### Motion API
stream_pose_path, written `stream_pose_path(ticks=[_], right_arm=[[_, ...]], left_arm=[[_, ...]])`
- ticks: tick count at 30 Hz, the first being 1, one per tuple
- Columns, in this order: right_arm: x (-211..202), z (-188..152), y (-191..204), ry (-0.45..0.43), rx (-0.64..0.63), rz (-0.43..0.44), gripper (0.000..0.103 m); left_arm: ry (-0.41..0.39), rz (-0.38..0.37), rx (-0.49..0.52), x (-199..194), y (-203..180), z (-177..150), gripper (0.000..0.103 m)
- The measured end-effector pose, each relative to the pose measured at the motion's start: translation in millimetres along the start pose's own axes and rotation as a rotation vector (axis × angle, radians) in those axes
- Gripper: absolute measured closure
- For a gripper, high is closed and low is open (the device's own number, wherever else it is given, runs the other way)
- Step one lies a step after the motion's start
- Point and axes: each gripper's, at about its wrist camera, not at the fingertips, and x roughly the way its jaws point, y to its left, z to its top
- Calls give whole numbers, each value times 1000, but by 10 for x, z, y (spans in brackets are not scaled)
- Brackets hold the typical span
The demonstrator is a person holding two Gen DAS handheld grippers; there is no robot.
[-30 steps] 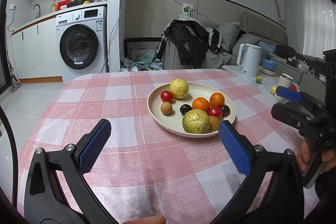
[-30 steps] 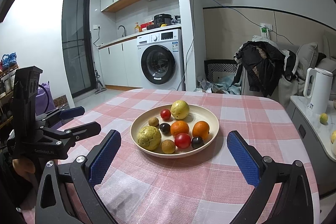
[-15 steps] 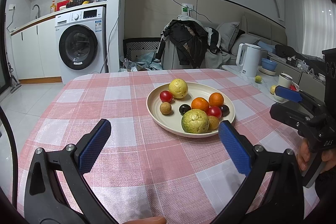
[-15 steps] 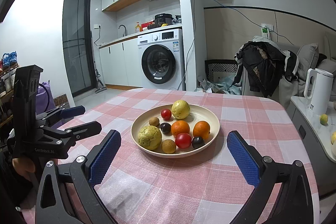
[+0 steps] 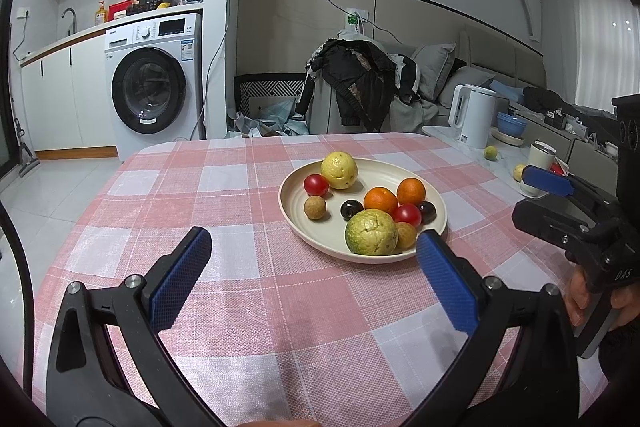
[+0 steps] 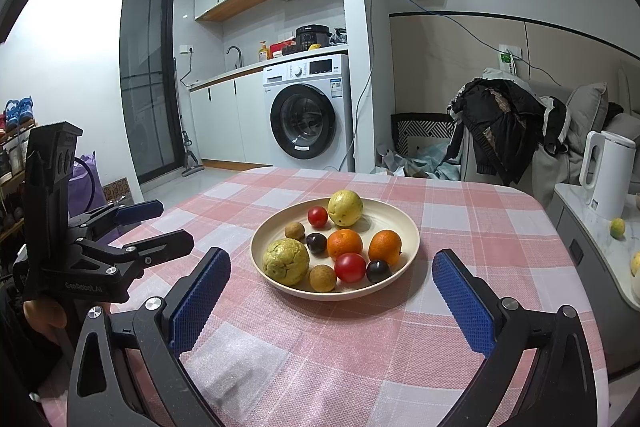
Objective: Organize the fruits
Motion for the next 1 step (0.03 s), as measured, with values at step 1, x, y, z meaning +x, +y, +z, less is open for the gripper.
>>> stream_pose_path(ticks=[1], right_arm=[[0,0,0,0,0,0,0]], left_arm=[[0,1,0,0,0,0,1]])
